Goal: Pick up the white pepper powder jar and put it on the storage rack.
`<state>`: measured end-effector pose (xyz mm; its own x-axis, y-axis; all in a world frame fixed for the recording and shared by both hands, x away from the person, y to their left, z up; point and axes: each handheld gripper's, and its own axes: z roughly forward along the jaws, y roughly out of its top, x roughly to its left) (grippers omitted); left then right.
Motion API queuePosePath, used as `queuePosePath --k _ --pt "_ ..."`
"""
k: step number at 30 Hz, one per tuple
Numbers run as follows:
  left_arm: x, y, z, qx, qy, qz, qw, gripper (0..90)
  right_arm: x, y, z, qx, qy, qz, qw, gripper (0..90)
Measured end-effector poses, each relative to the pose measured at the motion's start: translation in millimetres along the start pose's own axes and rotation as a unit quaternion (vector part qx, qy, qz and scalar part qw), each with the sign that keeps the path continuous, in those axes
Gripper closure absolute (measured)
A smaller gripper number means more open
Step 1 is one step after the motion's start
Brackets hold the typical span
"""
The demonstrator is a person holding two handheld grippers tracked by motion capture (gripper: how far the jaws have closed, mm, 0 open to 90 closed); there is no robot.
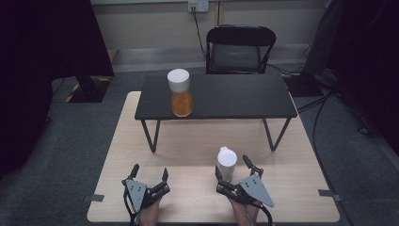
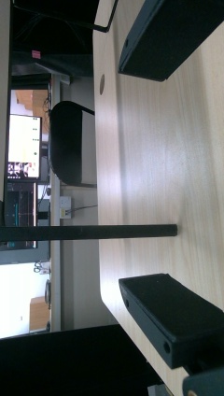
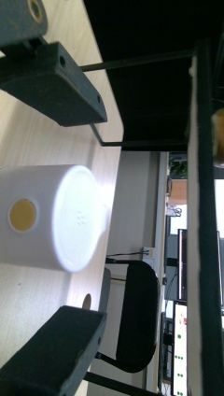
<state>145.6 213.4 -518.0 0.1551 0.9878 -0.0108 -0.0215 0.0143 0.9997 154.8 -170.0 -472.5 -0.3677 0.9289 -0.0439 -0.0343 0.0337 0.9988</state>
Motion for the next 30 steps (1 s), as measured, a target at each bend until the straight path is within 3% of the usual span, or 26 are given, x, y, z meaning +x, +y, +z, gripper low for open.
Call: queuePosePath --k 15,25,30 --pt "0.0 0.1 0.0 0.000 0.000 0.000 1.0000 0.2 -5.5 -10.9 19.7 0.035 0.004 0.011 0.9993 19.0" --pt "0.0 0.1 0.0 0.000 0.000 0.000 1.0000 0.4 -9.2 -14.0 21.8 0.039 0.013 0.010 0.9991 28.9" --pt "0.0 0.0 0.0 0.000 0.000 0.000 1.0000 0.5 -10.9 -13.9 21.6 0.038 0.017 0.008 0.9991 29.6"
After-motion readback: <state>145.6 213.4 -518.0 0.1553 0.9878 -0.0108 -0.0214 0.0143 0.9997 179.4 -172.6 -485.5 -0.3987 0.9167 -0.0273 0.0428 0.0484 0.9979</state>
